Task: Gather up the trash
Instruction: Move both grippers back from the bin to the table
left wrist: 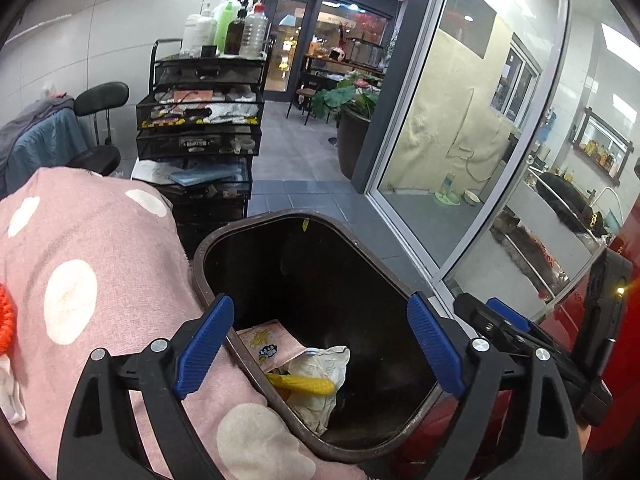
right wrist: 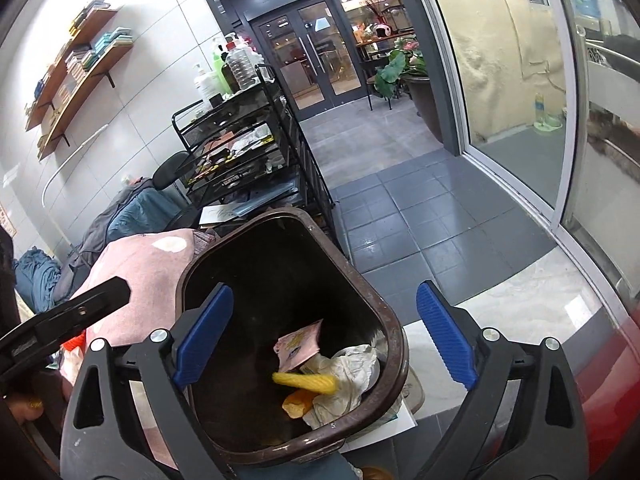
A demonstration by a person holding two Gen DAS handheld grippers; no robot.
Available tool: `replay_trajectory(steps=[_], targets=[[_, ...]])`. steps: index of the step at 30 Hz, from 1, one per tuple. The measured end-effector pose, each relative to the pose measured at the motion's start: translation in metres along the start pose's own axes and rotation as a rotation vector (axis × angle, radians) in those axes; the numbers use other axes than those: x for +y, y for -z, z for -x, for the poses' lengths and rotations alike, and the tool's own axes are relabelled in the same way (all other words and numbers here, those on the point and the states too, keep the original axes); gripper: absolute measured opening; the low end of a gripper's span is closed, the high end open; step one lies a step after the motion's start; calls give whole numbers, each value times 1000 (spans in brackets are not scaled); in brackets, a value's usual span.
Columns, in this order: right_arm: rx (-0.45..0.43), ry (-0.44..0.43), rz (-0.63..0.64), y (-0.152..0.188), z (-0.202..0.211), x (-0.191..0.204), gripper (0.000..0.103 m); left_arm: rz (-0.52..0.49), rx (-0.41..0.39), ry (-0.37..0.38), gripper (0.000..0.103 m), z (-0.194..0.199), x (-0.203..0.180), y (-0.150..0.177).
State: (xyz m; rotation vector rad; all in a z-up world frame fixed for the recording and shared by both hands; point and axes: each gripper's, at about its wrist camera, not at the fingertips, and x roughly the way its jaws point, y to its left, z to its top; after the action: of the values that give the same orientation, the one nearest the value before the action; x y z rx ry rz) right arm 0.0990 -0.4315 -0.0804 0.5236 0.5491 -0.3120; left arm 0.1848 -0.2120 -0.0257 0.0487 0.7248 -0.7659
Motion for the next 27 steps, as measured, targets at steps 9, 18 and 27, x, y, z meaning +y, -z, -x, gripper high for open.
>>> replay_trajectory(steps=[9,18,27], targets=[[-6,-53,38,-3,1,14,92,-13,-88,7,94,39,-1,7],[-6,-95,83,-4,3,34,92,21,-152,-3,97,73,12,18],[-4,-148,145,-6,9,60,92,66,-181,-66,97,98,36,33]])
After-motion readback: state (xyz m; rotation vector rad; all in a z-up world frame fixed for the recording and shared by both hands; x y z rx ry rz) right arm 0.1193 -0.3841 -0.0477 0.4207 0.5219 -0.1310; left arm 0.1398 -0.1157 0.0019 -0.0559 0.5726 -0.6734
